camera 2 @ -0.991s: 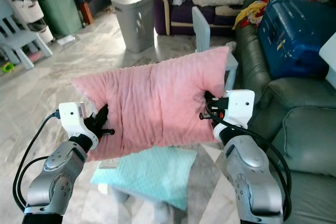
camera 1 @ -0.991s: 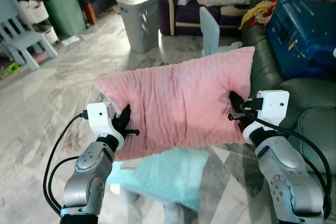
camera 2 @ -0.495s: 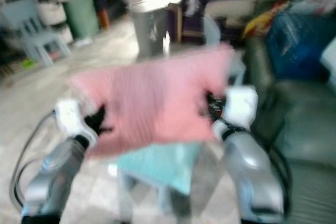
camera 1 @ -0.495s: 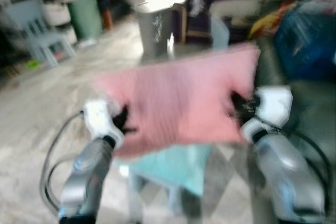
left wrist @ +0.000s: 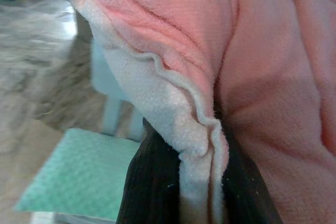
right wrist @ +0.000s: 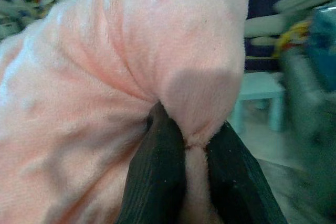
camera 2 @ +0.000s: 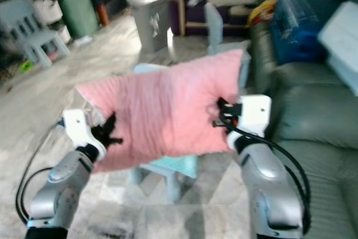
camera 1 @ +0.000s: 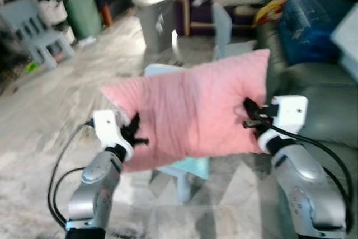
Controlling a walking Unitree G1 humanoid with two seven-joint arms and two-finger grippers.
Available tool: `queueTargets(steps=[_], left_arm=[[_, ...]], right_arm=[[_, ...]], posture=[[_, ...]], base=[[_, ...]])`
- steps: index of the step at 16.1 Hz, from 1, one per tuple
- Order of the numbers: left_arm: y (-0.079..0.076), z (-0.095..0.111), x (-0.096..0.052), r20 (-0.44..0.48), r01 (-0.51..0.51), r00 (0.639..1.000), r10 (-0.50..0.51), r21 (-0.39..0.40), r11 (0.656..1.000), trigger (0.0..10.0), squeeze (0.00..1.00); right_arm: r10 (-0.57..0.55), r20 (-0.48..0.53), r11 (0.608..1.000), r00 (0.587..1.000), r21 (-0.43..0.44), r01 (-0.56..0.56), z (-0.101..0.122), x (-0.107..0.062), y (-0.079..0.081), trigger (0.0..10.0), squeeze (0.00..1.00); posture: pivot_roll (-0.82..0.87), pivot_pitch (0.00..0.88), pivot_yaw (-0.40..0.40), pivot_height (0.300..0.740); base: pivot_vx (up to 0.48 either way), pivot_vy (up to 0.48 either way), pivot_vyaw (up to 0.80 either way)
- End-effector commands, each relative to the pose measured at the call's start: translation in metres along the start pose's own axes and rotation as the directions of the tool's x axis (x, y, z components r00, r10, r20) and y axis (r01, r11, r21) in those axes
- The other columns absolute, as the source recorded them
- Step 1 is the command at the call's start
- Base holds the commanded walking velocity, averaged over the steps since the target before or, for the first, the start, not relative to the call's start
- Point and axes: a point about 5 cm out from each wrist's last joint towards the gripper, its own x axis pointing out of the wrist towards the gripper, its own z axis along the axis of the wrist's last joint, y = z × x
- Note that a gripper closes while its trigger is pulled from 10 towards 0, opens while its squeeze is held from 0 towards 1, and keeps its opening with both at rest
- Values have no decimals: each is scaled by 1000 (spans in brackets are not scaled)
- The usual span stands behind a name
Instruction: Move the pillow to the sofa
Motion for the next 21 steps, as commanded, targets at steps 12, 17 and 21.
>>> queueTargets(steps=[12,17,21], left_arm=[[7,4,-1,10,-20,1000,20,12,1000,10000,0],[7,5,-1,16,-24,1000,24,6,1000,10000,0],[8,5,-1,18,-35,999,35,-10,999,10000,0]], right_arm=[[22,34,1000,999,7,-22,7,2,8,10000,0],[21,34,1000,999,6,-21,7,2,7,10000,0],[23,34,1000,999,5,-23,6,3,7,10000,0]], posture=[[-193,0,55,740],[-194,0,53,740],[-194,0,53,740]], base=[[-278,0,0],[-145,0,0],[0,62,0]])
